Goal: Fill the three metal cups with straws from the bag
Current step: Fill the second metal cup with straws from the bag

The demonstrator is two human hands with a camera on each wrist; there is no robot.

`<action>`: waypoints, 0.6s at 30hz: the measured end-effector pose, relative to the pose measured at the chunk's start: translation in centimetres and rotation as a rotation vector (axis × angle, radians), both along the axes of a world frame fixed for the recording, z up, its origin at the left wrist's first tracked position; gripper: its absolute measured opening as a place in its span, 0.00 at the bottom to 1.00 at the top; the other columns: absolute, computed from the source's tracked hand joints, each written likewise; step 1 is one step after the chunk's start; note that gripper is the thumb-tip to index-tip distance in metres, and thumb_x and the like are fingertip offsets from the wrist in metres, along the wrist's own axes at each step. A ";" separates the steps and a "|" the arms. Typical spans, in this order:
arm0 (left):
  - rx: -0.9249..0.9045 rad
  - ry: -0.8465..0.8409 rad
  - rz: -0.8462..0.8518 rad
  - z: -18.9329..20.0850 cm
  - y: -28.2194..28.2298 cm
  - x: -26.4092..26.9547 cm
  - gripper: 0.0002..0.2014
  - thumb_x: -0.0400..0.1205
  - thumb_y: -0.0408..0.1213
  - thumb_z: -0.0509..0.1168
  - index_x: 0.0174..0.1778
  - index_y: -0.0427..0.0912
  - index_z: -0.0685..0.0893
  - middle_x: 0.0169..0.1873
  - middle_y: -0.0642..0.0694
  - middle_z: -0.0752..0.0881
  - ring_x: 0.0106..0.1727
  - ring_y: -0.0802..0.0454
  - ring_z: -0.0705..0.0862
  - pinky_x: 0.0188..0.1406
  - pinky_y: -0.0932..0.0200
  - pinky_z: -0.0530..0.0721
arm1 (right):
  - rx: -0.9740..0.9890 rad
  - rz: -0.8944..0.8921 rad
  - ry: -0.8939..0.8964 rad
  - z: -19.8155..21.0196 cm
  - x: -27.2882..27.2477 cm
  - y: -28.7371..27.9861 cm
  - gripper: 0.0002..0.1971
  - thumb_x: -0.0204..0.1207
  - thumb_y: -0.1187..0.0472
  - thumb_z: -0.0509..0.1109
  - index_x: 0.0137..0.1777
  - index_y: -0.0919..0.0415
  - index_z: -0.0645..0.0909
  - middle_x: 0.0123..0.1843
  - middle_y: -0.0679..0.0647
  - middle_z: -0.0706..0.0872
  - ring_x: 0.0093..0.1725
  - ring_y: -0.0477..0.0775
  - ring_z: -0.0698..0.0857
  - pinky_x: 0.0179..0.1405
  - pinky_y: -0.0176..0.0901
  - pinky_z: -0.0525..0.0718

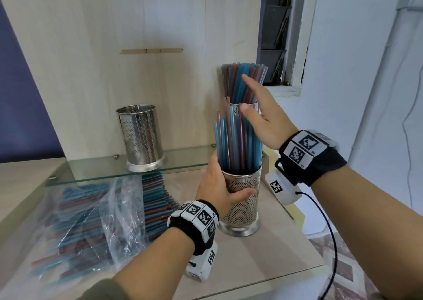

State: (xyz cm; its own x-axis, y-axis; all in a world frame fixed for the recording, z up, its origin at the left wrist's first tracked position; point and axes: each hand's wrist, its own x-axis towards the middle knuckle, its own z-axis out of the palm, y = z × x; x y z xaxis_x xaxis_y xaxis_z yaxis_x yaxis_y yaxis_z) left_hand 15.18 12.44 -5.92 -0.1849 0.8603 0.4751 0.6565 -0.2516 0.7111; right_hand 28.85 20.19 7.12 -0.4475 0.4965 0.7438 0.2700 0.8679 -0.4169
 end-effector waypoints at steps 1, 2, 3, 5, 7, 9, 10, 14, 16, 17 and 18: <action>0.005 0.002 -0.003 0.1 -0.1 0.0 0.57 0.62 0.56 0.82 0.80 0.55 0.52 0.72 0.57 0.73 0.68 0.65 0.71 0.69 0.64 0.71 | 0.056 0.004 -0.045 0.1 -0.2 -0.2 0.33 0.83 0.47 0.62 0.85 0.52 0.55 0.85 0.50 0.60 0.82 0.40 0.57 0.79 0.30 0.54; 0.008 0.002 -0.005 0.2 -0.1 0.1 0.57 0.62 0.56 0.82 0.80 0.55 0.52 0.72 0.57 0.73 0.67 0.66 0.70 0.69 0.64 0.70 | 0.118 -0.019 -0.115 0.2 -0.3 -0.2 0.38 0.79 0.40 0.63 0.85 0.51 0.55 0.86 0.51 0.60 0.84 0.44 0.57 0.82 0.40 0.56; 0.008 0.002 -0.009 0.2 -0.1 0.0 0.57 0.62 0.56 0.82 0.80 0.55 0.52 0.71 0.57 0.73 0.67 0.66 0.70 0.69 0.64 0.70 | 0.179 -0.064 -0.195 0.3 -0.5 -0.2 0.43 0.75 0.34 0.65 0.85 0.49 0.55 0.86 0.52 0.60 0.84 0.48 0.58 0.83 0.50 0.58; 0.005 0.001 -0.020 0.3 -0.1 0.0 0.57 0.61 0.57 0.82 0.80 0.55 0.52 0.71 0.58 0.73 0.69 0.65 0.70 0.70 0.62 0.70 | 0.267 -0.148 -0.306 0.4 -0.8 0.2 0.45 0.70 0.31 0.68 0.84 0.48 0.58 0.84 0.53 0.65 0.83 0.52 0.64 0.80 0.61 0.65; -0.002 0.006 -0.024 0.3 -0.1 -0.2 0.58 0.62 0.56 0.82 0.81 0.54 0.52 0.72 0.57 0.73 0.69 0.64 0.71 0.71 0.60 0.72 | 0.261 -0.177 -0.311 0.2 -0.8 0.9 0.36 0.73 0.40 0.71 0.80 0.50 0.68 0.79 0.52 0.74 0.77 0.52 0.73 0.76 0.57 0.72; -0.009 0.012 -0.021 0.3 -0.1 -0.3 0.57 0.62 0.56 0.82 0.81 0.54 0.52 0.73 0.55 0.73 0.70 0.63 0.72 0.72 0.58 0.73 | 0.157 -0.167 -0.232 -0.2 -0.4 1.3 0.26 0.76 0.48 0.73 0.73 0.51 0.77 0.66 0.48 0.84 0.64 0.50 0.83 0.67 0.49 0.79; -0.015 0.013 -0.022 0.3 -0.1 -0.3 0.57 0.62 0.55 0.82 0.80 0.54 0.52 0.73 0.55 0.73 0.71 0.61 0.73 0.72 0.56 0.74 | 0.107 -0.156 -0.175 -0.4 -0.3 1.4 0.21 0.76 0.51 0.73 0.68 0.51 0.80 0.59 0.46 0.86 0.56 0.48 0.84 0.61 0.47 0.82; -0.027 0.011 -0.027 0.1 -0.1 -0.4 0.57 0.62 0.57 0.81 0.80 0.55 0.51 0.74 0.54 0.73 0.73 0.57 0.73 0.73 0.51 0.76 | 0.030 -0.077 -0.006 -0.9 -0.5 1.6 0.22 0.78 0.61 0.70 0.73 0.53 0.75 0.64 0.40 0.79 0.59 0.37 0.78 0.61 0.27 0.74; -0.024 0.012 -0.025 0.1 -0.1 -0.5 0.57 0.62 0.57 0.81 0.80 0.54 0.52 0.73 0.54 0.73 0.73 0.58 0.73 0.73 0.53 0.75 | 0.026 -0.003 -0.012 -1.0 -0.7 1.6 0.28 0.82 0.61 0.65 0.81 0.49 0.65 0.75 0.38 0.71 0.71 0.36 0.72 0.68 0.19 0.65; -0.021 0.013 -0.024 0.2 -0.1 -0.5 0.57 0.62 0.57 0.81 0.81 0.54 0.52 0.73 0.54 0.73 0.72 0.58 0.73 0.73 0.54 0.75 | 0.048 0.015 -0.037 -1.0 -0.8 1.5 0.28 0.84 0.59 0.63 0.83 0.47 0.62 0.79 0.40 0.67 0.77 0.38 0.68 0.73 0.23 0.62; -0.018 0.013 -0.025 0.2 -0.1 -0.5 0.57 0.62 0.56 0.81 0.81 0.54 0.52 0.73 0.54 0.73 0.73 0.58 0.73 0.73 0.56 0.74 | 0.082 0.018 -0.071 -1.0 -0.9 1.5 0.27 0.85 0.57 0.61 0.83 0.45 0.61 0.82 0.43 0.65 0.80 0.41 0.64 0.77 0.29 0.60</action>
State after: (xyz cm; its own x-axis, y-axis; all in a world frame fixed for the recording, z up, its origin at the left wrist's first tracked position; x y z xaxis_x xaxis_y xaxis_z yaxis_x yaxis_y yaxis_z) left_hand 14.70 12.36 -5.76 -0.1572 0.8729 0.4619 0.6597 -0.2552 0.7068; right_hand 27.99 21.66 6.16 -0.5094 0.4265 0.7474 0.2802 0.9034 -0.3246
